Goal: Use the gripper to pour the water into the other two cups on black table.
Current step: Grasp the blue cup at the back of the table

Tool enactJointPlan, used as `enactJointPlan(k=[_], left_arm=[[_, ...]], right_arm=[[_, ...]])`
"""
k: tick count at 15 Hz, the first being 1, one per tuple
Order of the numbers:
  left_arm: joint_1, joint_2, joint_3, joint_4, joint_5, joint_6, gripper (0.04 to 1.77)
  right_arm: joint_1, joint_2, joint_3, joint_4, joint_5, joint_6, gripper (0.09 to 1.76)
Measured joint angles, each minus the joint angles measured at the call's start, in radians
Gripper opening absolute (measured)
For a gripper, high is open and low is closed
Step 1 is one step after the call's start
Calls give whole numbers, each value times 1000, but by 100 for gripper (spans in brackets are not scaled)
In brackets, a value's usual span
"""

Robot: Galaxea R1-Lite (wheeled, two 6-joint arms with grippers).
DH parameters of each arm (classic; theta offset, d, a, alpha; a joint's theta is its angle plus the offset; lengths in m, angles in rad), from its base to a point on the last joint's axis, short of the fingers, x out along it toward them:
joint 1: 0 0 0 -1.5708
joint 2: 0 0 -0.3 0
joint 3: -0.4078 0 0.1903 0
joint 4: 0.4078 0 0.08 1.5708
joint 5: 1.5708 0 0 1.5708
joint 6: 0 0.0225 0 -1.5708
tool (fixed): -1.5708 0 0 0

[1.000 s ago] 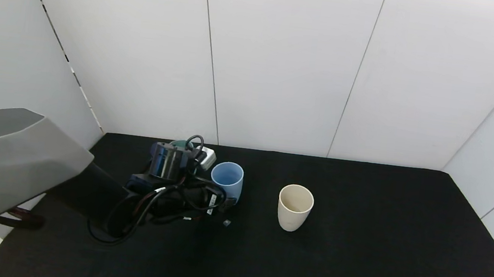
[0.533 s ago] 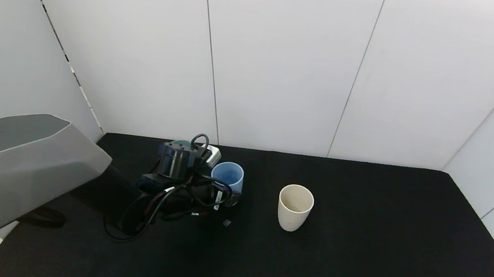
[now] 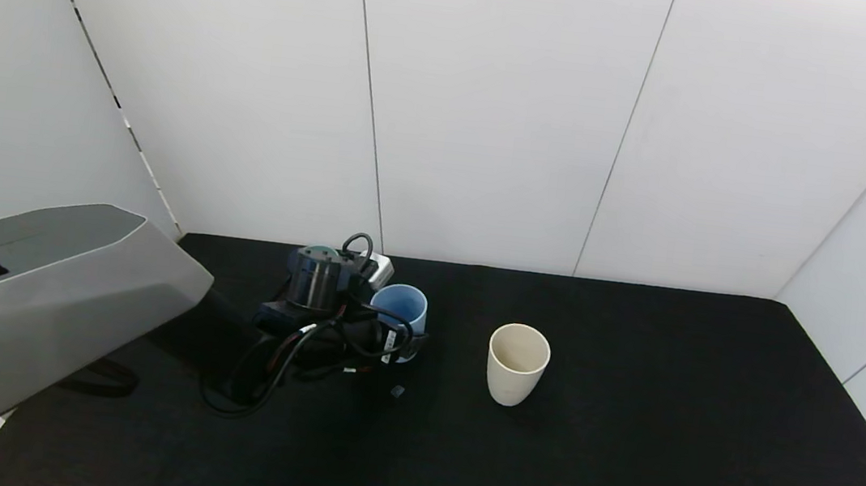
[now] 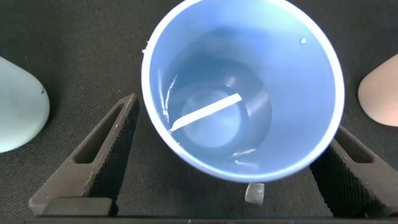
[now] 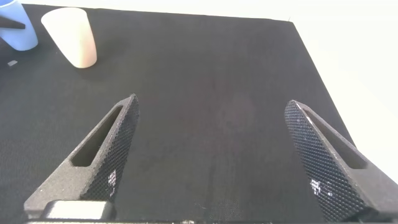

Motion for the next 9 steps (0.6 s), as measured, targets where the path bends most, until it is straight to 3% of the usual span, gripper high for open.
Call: enactJointPlan(k=[2,5,9], left_arm=[[-2,7,-3,-5,0,0,172],[-3,10,-5,-5,1,0,128],[-3,2,-2,-1,10,-2,122]], right_arm=[[0,0,0,0,0,0,171],[0,0,0,0,0,0,171],[0,0,0,0,0,0,171]])
